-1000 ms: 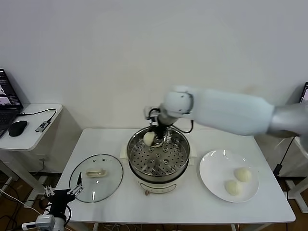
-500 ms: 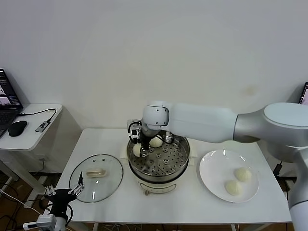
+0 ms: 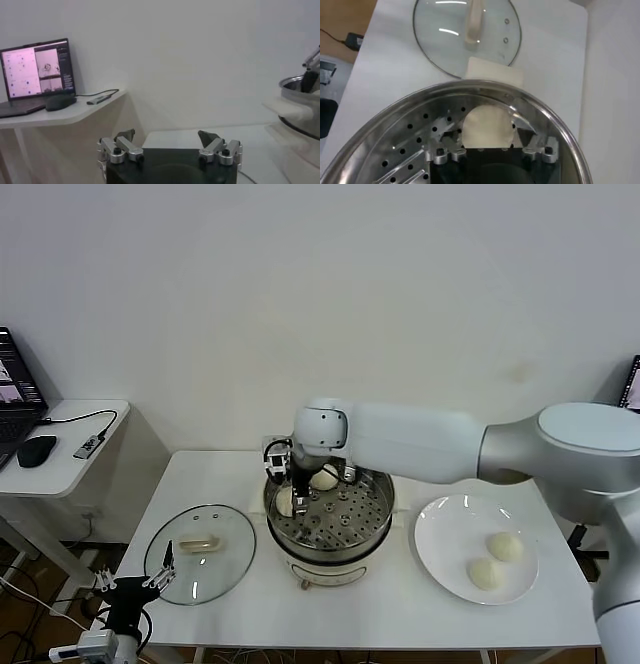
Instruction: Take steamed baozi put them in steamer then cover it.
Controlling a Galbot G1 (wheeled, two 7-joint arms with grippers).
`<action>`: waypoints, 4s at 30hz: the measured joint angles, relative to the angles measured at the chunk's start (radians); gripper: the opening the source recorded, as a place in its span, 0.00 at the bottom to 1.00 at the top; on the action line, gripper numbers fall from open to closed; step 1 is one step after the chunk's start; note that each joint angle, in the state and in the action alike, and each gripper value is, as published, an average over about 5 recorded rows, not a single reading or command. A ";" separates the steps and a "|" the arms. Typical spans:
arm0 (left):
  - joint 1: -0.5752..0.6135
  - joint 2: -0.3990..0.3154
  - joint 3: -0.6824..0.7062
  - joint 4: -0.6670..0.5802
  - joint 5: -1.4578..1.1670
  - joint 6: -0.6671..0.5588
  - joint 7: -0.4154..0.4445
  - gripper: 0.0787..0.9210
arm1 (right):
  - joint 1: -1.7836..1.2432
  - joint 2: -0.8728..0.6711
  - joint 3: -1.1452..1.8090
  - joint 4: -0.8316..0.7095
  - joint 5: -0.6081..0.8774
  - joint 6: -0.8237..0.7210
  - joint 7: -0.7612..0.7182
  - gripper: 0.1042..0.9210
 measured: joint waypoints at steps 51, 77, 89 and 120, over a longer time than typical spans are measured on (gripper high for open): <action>0.072 -0.012 0.021 -0.066 0.059 0.014 -0.006 0.88 | -0.737 -0.908 0.597 0.298 -0.688 0.378 -0.225 0.88; 0.047 -0.012 0.015 -0.034 0.056 0.014 -0.005 0.88 | -0.867 -0.794 0.692 0.166 -0.731 0.373 -0.191 0.64; 0.038 -0.007 0.022 -0.038 0.056 0.016 -0.003 0.88 | -0.727 -0.812 0.630 0.186 -0.666 0.357 -0.213 0.60; 0.025 -0.006 0.010 -0.062 0.035 0.016 -0.002 0.88 | 0.005 -0.412 0.158 0.225 -0.316 0.428 -0.150 0.61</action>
